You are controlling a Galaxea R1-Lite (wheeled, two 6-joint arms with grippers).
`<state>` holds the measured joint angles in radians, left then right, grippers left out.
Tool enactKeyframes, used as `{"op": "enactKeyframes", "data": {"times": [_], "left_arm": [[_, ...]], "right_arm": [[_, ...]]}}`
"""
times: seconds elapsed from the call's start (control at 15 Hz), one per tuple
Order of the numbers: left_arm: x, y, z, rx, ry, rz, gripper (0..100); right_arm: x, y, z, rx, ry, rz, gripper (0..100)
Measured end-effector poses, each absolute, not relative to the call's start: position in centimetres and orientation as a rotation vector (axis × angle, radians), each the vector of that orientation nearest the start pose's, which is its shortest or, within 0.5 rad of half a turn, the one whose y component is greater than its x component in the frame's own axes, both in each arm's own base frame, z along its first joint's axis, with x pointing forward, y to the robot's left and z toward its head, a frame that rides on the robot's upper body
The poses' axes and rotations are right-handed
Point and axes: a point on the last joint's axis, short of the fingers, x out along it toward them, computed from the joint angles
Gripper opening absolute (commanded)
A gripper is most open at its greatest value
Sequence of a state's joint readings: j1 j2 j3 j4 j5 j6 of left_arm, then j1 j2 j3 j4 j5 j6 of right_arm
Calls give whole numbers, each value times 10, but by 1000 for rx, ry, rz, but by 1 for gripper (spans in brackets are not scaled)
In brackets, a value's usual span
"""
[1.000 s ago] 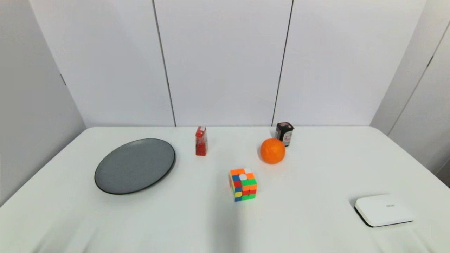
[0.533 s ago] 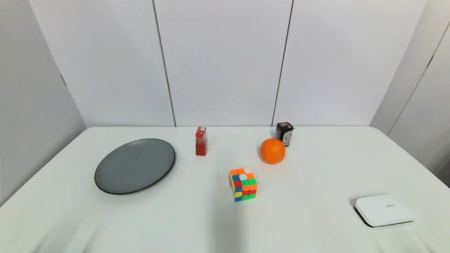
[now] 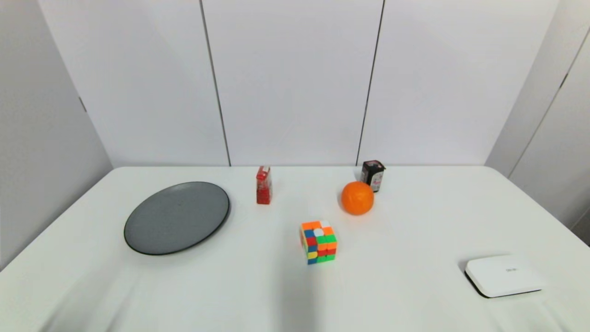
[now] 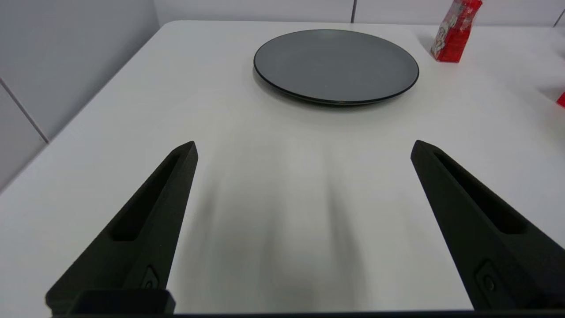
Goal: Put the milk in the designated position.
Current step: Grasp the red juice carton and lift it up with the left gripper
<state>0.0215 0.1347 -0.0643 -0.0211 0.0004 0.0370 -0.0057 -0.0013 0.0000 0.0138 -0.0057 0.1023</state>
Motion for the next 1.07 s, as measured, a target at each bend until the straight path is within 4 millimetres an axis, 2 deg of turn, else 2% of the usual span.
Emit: {"op": "enactKeyframes", "data": {"times": [0.13,0.27,0.33,0.47,0.6,0.8,1.07], "left_arm": [[-2,0,129,118,80,31,100],[24,0,169,205,96,-5,100],[42,0,189,241,95,-49,100],[90,-4,222,286,91,-186,100],[144,-17,240,307,72,-342,100],[221,-53,234,324,35,-573,100],[288,-101,200,327,33,-780,100]], "right_arm": [[-23,0,74,102,12,-13,100],[-23,0,74,102,12,-12,100],[-23,0,74,102,12,-13,100],[-23,0,74,101,12,-13,100],[-23,0,74,102,12,-13,100],[-23,0,74,102,11,-13,100],[-23,0,74,102,11,-13,100]]}}
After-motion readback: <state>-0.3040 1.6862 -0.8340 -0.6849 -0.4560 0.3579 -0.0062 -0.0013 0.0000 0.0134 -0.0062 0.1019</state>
